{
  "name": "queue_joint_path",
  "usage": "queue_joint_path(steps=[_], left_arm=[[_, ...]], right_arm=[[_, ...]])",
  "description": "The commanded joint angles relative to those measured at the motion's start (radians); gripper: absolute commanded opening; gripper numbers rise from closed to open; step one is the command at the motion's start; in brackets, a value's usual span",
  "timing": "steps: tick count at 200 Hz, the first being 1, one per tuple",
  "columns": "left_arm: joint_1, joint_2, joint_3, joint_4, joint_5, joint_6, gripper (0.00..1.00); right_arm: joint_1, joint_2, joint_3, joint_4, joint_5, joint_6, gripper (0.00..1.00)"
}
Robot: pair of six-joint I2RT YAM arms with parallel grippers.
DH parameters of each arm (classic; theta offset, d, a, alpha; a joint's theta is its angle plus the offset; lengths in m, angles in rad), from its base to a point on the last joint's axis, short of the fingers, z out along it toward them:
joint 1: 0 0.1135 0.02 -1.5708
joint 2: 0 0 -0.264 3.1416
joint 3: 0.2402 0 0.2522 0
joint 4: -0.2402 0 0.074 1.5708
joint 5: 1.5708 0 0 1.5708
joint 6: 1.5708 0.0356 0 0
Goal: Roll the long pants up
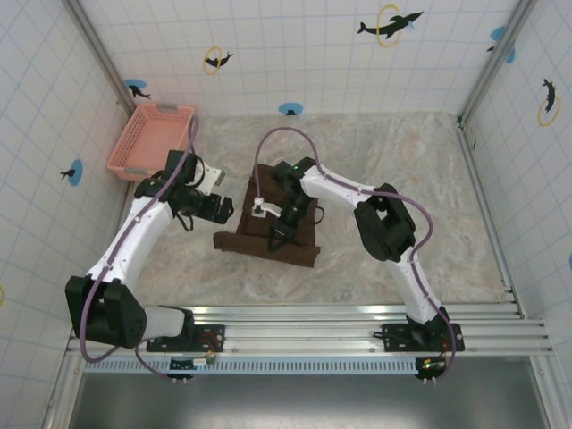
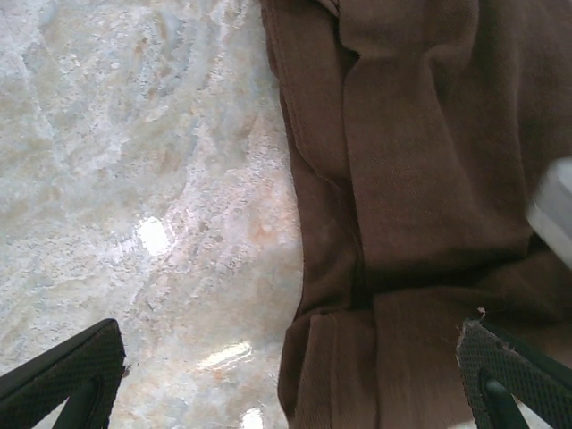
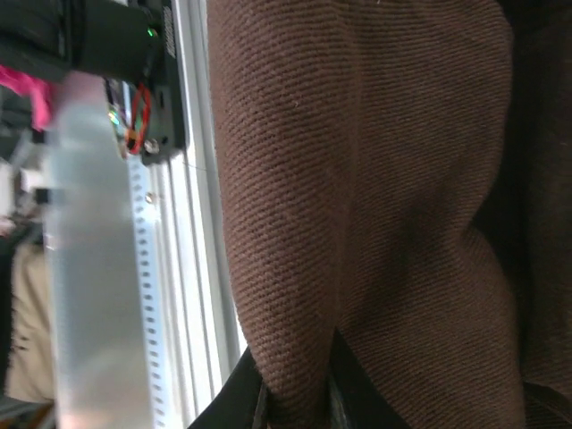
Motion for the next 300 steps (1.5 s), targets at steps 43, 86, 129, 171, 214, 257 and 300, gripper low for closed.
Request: queue_joint_path(steps=[43, 86, 129, 171, 214, 257, 300], left_arm=[[-0.038, -0.096, -0.150, 0.008, 0.070, -0.072, 0.97], [-0.105, -0.090, -0.220, 0.108, 0.105, -0.141, 0.98], [-0.133, 0.061, -0.181, 0.213, 0.120, -0.175, 0.97], [-0.161, 0.289, -0.105, 0.308, 0.136, -0.231, 0.97], [-0.162, 0.419, -0.052, 0.325, 0.101, -0.246, 0.97], [-0.162, 0.465, -0.009, 0.298, 0.085, -0.233, 0.98], [-0.162, 0.501, 0.025, 0.279, 0.088, -0.235, 0.97]], right_arm=[[-0.064, 0.166, 0.171, -0.020, -0.201, 0.043, 0.10], [-0.103, 0.246, 0.249, -0.017, -0.245, 0.057, 0.10], [-0.127, 0.286, 0.258, -0.016, -0.291, 0.045, 0.10], [-0.140, 0.312, 0.270, -0.016, -0.312, 0.044, 0.10], [-0.152, 0.167, 0.183, 0.121, -0.030, 0.116, 0.35], [-0.191, -0.154, -0.008, 0.331, 0.375, 0.177, 0.66], [-0.012, -0.386, -0.183, 0.332, 0.768, 0.064, 0.71]])
